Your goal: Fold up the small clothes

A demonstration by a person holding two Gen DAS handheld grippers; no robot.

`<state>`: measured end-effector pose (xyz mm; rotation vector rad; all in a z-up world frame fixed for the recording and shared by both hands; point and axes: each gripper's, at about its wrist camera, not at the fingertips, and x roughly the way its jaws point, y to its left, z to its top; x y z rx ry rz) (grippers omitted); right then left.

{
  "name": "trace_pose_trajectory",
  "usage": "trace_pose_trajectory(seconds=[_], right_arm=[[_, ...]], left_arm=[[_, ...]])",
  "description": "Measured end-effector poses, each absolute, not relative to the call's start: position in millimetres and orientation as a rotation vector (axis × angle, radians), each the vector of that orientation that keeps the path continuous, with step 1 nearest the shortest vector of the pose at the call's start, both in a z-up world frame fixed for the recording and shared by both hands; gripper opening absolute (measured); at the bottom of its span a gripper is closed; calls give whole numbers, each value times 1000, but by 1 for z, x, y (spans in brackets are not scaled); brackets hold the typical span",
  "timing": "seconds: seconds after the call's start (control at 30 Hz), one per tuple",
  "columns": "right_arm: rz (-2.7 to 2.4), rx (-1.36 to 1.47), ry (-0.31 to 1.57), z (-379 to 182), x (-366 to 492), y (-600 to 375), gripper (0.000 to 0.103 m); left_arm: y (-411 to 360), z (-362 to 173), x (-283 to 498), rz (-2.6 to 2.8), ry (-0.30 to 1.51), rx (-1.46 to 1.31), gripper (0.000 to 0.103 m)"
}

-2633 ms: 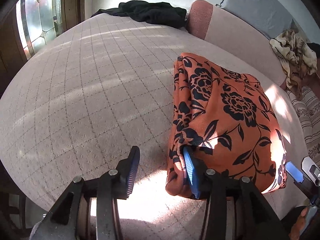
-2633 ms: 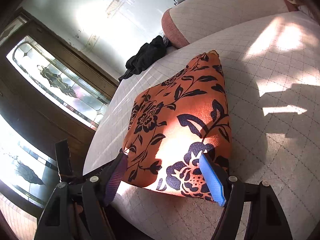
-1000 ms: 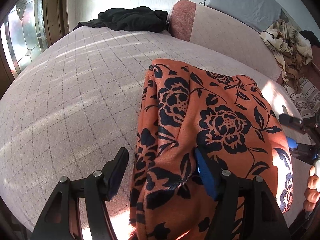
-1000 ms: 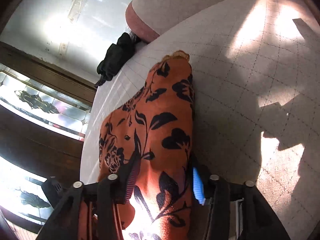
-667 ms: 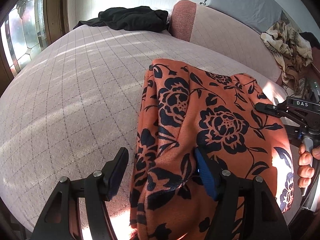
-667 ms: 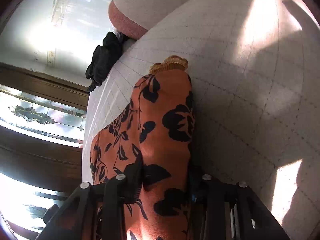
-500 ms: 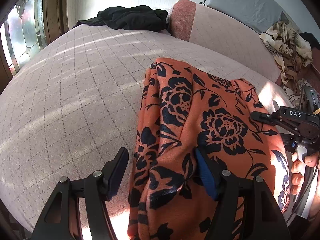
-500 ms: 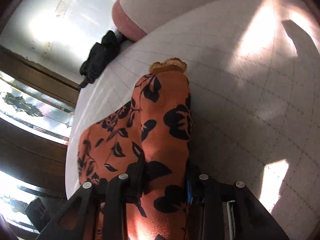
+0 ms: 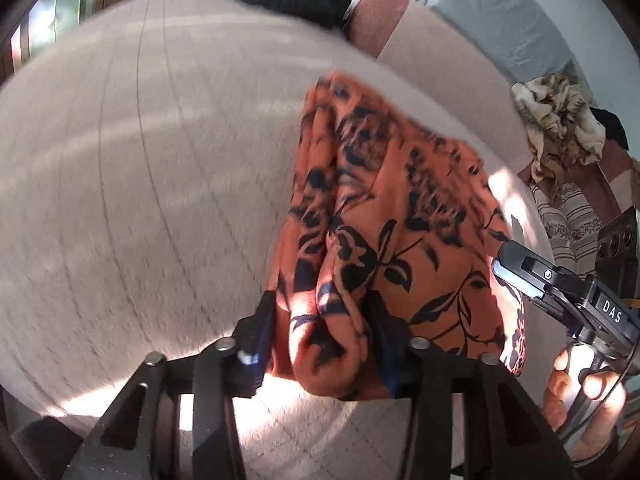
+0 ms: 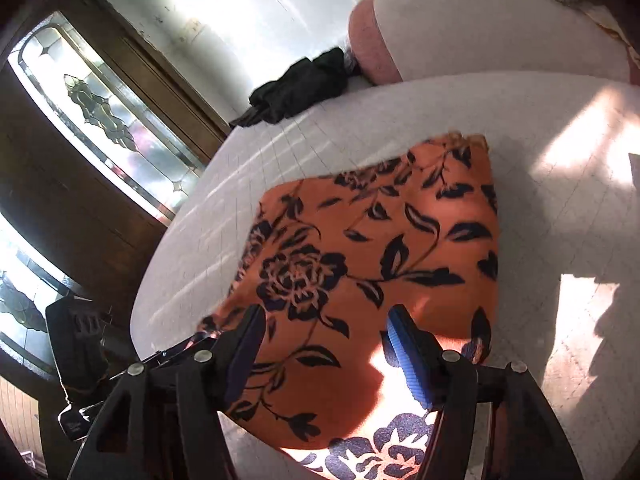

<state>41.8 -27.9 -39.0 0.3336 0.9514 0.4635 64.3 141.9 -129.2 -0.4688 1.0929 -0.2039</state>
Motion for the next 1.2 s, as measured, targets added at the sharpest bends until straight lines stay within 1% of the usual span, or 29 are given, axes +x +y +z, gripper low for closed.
trace_pose_trajectory(seconds=[0.03,0.07,0.17,0.2,0.23,0.27,0.33,0.37,0.4,0.43,0.47,0.5,0.57,0.6,0.63,0.67,0.77,0.87,0.93,0.97,1.03,1.07,1.1,1.13,1.2], right_arm=[[458,355,984,-52,44,-29,68],[460,367,962,-54,42,-31,67],[470,364,957,-50,42,-32,70],[476,364,961,-50,43,-32,70],[481,370,959,-51,43,-33,70],[486,380,955,-53,42,-34,70],[491,393,943,-55,40,-36,71],[494,393,939,-55,39,-36,71],[498,396,936,-56,40,-38,71],[502,402,933,-57,39,-39,71],[507,415,928,-57,38,-41,71],[512,432,925,-58,37,-44,71],[518,462,920,-58,37,-48,71],[519,469,919,-59,36,-50,71],[518,468,918,-60,36,-50,71],[517,461,918,-60,36,-49,71],[516,439,916,-59,34,-47,72],[514,447,922,-58,35,-49,72],[505,452,932,-57,38,-47,73],[501,450,936,-56,39,-46,73],[496,438,941,-55,40,-43,76],[495,431,943,-55,41,-41,77],[491,421,947,-54,41,-39,78],[487,408,956,-53,43,-37,78],[481,382,991,-48,46,-31,78]], left_arm=[[146,-123,64,-206,1083,-490,38],[143,-113,63,-205,1069,-477,37],[143,-84,65,-209,978,-431,37],[146,-79,72,-230,963,-441,44],[148,-74,82,-250,952,-455,55],[148,-72,95,-255,943,-459,58],[143,-77,133,-255,962,-423,58],[139,-86,155,-268,1000,-406,58],[137,-97,176,-273,1049,-404,47],[137,-110,197,-267,1103,-411,31],[141,-117,212,-259,1139,-438,30],[144,-115,221,-264,1126,-452,29],[141,-106,233,-244,1076,-356,27],[141,-112,238,-237,1101,-355,27],[145,-118,240,-229,1131,-381,32],[147,-117,238,-221,1120,-383,35],[151,-95,216,-184,1041,-338,37],[150,-67,178,-193,979,-314,43],[147,-50,143,-180,936,-291,59],[144,-46,125,-176,923,-279,61],[132,-52,97,-184,916,-224,62],[127,-65,91,-148,958,-186,62],[125,-85,89,-112,1035,-160,59],[126,-103,87,-104,1087,-185,58],[133,-105,80,-100,1048,-270,59]])
